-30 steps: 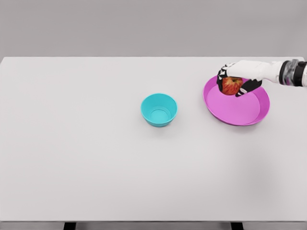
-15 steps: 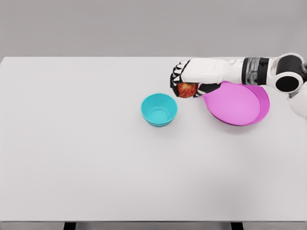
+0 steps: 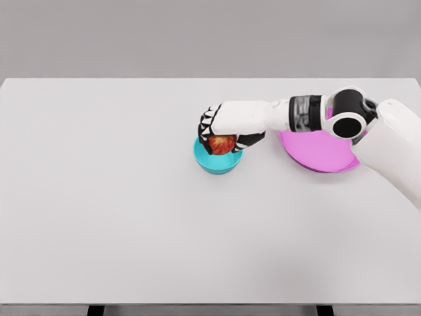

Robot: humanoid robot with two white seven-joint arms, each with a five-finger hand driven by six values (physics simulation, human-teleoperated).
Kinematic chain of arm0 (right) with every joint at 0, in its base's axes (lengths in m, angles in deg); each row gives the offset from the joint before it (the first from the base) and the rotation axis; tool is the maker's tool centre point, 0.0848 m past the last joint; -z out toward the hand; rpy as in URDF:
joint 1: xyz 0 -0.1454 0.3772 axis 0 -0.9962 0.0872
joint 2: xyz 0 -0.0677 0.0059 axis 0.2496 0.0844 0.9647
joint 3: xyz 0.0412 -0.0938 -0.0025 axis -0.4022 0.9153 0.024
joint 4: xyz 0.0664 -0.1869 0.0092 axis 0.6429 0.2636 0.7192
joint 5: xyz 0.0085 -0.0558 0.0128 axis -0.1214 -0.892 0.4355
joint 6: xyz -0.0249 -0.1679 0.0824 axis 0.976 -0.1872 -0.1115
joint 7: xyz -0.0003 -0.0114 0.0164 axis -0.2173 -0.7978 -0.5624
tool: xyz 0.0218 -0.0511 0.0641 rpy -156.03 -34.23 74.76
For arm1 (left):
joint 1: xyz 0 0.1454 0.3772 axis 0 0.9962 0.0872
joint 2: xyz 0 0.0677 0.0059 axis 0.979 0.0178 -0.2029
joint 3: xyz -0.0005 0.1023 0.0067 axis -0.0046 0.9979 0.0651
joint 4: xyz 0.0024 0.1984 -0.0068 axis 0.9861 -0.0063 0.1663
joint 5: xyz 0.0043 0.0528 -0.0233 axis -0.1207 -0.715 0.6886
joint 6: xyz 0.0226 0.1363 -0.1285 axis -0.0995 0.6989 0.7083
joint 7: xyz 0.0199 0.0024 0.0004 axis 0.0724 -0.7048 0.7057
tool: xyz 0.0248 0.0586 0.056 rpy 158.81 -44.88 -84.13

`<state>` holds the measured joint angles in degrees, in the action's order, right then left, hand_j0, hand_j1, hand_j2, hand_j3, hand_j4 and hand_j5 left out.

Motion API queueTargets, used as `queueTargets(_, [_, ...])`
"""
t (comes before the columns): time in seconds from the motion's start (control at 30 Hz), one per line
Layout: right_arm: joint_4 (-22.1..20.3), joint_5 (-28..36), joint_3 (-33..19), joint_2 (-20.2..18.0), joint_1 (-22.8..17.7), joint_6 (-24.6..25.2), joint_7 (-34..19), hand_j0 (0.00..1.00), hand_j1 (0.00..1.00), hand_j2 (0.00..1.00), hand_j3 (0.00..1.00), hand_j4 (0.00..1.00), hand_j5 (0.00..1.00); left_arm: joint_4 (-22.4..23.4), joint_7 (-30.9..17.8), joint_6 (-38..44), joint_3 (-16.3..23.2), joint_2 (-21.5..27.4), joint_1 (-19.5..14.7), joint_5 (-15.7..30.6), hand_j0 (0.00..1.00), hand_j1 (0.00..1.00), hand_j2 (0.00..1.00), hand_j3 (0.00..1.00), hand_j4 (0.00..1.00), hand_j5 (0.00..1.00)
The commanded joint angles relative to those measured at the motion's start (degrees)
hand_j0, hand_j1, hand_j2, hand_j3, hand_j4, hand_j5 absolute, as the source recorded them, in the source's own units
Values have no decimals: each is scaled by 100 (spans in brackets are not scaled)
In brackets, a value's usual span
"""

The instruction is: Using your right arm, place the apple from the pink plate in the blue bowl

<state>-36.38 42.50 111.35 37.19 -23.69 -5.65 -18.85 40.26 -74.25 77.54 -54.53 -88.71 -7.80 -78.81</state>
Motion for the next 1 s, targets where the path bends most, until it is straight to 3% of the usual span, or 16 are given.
queueTargets(0.0, [70, 6, 14, 41, 0, 19, 7, 51, 51, 51, 51, 51, 51, 0, -1, 0, 1, 0, 0, 6, 100, 100, 100, 100, 100, 100])
queueTargets(0.03, [61, -2, 14, 32, 0, 19, 7, 51, 51, 51, 51, 51, 51, 0, -1, 0, 1, 0, 0, 6, 100, 100, 100, 100, 100, 100])
queueTargets(0.07, [96, -2, 14, 32, 0, 19, 7, 100, 100, 100, 100, 100, 100, 0, -1, 0, 1, 0, 0, 6, 100, 100, 100, 100, 100, 100])
queueTargets(0.4, [-70, 6, -126, -65, 97, 19, 7, 100, 100, 100, 100, 100, 100, 0, -1, 0, 1, 0, 0, 6, 100, 100, 100, 100, 100, 100])
queueTargets(0.43, [-290, 24, -600, -310, 132, 19, 7, 100, 100, 100, 100, 100, 100, 0, -1, 0, 1, 0, 0, -3, 100, 100, 100, 100, 100, 100])
queueTargets(0.47, [-677, 42, -1242, -793, 44, 19, 7, 100, 100, 100, 100, 100, 100, 0, -1, 0, 1, 0, 0, 6, 100, 100, 100, 100, 100, 100])
queueTargets(0.5, [-897, 68, -1751, -1321, -193, 19, 7, 100, 100, 100, 100, 100, 100, 0, -1, 0, 1, 0, 0, 6, 100, 100, 100, 100, 100, 100])
queueTargets(0.57, [-950, 156, -3350, -1997, -1334, 19, 7, 100, 100, 100, 100, 100, 100, 0, -1, 0, 1, 0, 0, 6, 100, 100, 100, 100, 100, 100])
queueTargets(0.6, [-941, 156, -3765, -2182, -1801, 19, 7, 100, 100, 100, 100, 100, 100, 0, -1, 0, 1, 0, 0, 6, 100, 100, 100, 100, 100, 100])
queueTargets(0.67, [-844, 165, -4468, -2227, -2513, 19, 7, 100, 100, 100, 100, 100, 100, 0, -1, 0, 1, 0, 0, 6, 100, 100, 100, 100, 100, 100])
queueTargets(0.73, [-844, 156, -5136, -1946, -3049, 19, 7, 100, 100, 100, 100, 100, 100, 0, -1, 0, 1, 0, 0, -3, 100, 100, 100, 100, 100, 100])
queueTargets(0.97, [-818, 68, -5075, -1445, -3489, 19, 7, 100, 100, 100, 100, 100, 100, 0, -1, 0, 18, 0, 0, -3, 100, 100, 100, 100, 100, 100])
